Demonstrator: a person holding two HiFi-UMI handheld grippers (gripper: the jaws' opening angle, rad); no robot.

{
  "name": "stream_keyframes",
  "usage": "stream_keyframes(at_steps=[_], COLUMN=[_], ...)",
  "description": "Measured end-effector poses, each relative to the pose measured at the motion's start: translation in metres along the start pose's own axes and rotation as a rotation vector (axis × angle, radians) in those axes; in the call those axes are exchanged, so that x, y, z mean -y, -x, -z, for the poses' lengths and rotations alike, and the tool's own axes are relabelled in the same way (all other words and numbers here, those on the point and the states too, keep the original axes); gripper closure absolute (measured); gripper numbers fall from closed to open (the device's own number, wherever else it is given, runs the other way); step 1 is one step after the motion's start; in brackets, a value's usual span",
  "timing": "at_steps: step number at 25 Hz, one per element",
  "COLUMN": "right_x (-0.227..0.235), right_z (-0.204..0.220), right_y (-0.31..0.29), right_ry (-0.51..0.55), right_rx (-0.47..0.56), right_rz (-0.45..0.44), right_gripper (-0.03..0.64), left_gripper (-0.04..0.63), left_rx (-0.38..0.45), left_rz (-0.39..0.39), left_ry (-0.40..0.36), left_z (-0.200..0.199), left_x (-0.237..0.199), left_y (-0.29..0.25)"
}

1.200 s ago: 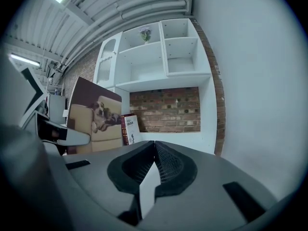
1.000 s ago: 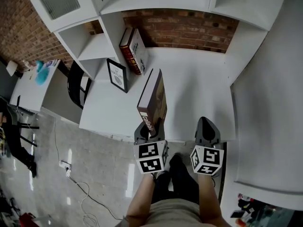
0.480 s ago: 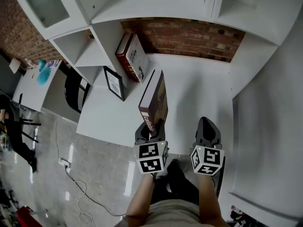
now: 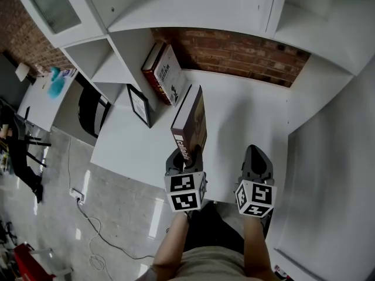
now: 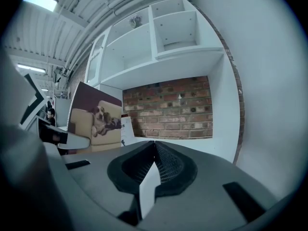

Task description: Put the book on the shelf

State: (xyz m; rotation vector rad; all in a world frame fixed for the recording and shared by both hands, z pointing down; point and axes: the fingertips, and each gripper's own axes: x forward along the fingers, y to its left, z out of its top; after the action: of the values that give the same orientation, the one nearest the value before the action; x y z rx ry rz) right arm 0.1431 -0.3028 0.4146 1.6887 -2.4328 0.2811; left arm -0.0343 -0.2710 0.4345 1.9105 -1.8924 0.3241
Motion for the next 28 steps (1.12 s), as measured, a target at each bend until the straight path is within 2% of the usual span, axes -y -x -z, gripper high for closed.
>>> stream_keyframes(at_steps=[10,28], right_x=[0.003,0.005], right_z=[0.001,-0.001], right_y=[-0.024,-0.095], right_ry=[-0.007,-0.009], right_rx=[-0.012,-0.042], right_rz=[-0.012,0.035], right_gripper=[0.6,0.6], left_gripper=[0.446,0.446], left_rx=[-0.014,-0.05], left_rz=[-0.005,0.035], left_ry=[0.006,-0.026], left_z=[-0.004,-0.023], left_x=[-0.002,-0.026], left_y=[-0.021,-0.092])
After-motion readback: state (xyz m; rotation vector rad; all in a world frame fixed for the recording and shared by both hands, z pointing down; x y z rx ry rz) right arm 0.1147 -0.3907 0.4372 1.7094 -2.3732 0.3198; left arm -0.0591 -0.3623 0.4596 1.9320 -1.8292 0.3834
